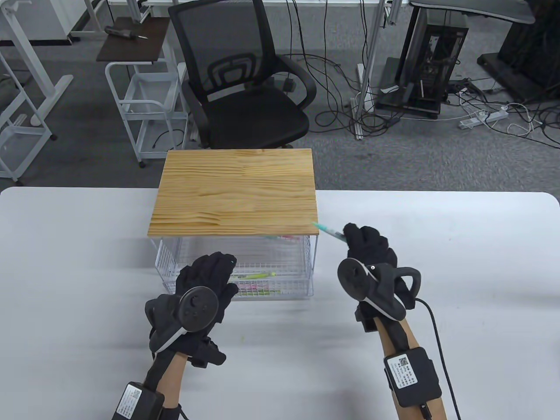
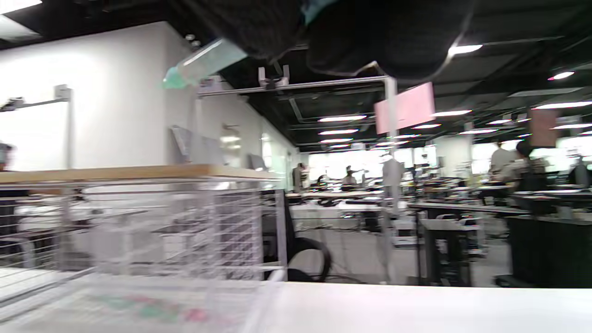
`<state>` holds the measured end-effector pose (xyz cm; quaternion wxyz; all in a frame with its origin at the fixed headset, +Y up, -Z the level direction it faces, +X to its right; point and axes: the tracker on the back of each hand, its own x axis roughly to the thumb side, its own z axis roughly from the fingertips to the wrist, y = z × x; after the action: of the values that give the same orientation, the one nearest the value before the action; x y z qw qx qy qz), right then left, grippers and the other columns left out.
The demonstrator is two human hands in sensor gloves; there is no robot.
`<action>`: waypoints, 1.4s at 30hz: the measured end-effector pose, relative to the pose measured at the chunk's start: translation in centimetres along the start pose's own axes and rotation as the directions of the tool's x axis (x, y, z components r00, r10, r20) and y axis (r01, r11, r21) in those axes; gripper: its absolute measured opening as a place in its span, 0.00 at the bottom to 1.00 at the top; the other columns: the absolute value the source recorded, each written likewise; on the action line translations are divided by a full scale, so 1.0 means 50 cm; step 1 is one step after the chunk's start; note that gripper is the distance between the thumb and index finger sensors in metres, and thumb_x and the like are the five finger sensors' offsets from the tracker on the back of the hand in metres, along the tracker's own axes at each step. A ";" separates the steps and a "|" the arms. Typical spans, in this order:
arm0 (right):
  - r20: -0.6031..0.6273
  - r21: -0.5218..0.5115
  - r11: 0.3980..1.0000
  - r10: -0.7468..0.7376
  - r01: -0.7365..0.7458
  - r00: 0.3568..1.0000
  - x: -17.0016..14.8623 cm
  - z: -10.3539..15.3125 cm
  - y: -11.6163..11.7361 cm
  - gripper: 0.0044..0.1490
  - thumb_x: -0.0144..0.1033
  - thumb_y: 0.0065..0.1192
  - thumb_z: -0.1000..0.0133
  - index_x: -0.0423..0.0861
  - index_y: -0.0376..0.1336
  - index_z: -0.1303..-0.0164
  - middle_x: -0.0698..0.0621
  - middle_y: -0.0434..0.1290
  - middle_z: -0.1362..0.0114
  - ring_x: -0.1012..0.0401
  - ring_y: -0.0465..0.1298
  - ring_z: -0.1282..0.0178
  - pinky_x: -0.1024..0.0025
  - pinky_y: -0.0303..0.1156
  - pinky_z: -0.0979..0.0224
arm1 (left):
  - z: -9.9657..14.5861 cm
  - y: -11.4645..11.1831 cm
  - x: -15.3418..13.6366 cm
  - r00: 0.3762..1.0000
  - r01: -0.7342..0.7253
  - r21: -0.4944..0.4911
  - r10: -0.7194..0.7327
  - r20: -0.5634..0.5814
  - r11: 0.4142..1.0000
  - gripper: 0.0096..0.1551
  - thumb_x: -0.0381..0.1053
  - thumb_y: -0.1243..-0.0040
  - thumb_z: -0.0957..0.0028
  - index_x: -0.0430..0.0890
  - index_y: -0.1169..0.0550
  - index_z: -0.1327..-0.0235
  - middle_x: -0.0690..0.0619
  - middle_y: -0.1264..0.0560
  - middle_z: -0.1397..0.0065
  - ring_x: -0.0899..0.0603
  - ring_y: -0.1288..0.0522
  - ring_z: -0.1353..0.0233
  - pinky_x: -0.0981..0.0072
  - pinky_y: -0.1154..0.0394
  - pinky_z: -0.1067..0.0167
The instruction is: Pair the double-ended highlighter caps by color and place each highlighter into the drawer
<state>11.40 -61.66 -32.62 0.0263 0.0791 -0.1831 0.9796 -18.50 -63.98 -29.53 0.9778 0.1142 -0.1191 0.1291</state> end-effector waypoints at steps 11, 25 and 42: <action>0.256 0.054 0.998 -0.056 0.043 0.965 0.118 0.075 -0.012 0.34 0.31 0.59 0.41 0.53 0.56 0.21 0.47 0.62 0.22 0.50 0.72 0.32 0.37 0.75 0.35 | 0.019 0.005 0.069 0.987 0.072 0.004 -0.072 0.143 0.997 0.39 0.62 0.49 0.42 0.62 0.45 0.17 0.53 0.41 0.09 0.40 0.39 0.12 0.35 0.42 0.18; 0.283 0.050 0.993 -0.119 0.109 0.952 0.121 0.095 0.020 0.34 0.32 0.60 0.42 0.51 0.58 0.22 0.47 0.65 0.24 0.52 0.75 0.34 0.38 0.77 0.37 | 0.020 -0.028 0.103 0.962 0.192 -0.037 -0.181 0.203 0.981 0.37 0.61 0.47 0.42 0.60 0.42 0.19 0.55 0.30 0.16 0.46 0.26 0.21 0.43 0.32 0.21; 0.312 0.106 0.983 -0.177 0.151 0.933 0.126 0.094 0.035 0.33 0.36 0.60 0.41 0.52 0.58 0.23 0.47 0.67 0.24 0.53 0.76 0.35 0.40 0.78 0.38 | 0.020 -0.051 0.115 0.928 0.329 0.033 -0.330 0.175 0.944 0.27 0.59 0.48 0.44 0.63 0.31 0.29 0.59 0.21 0.35 0.49 0.21 0.36 0.48 0.27 0.26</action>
<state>5.74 -64.88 -27.88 0.0746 0.2529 -0.1384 0.9546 -12.58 -65.34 -27.57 0.9709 0.1450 -0.1848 -0.0475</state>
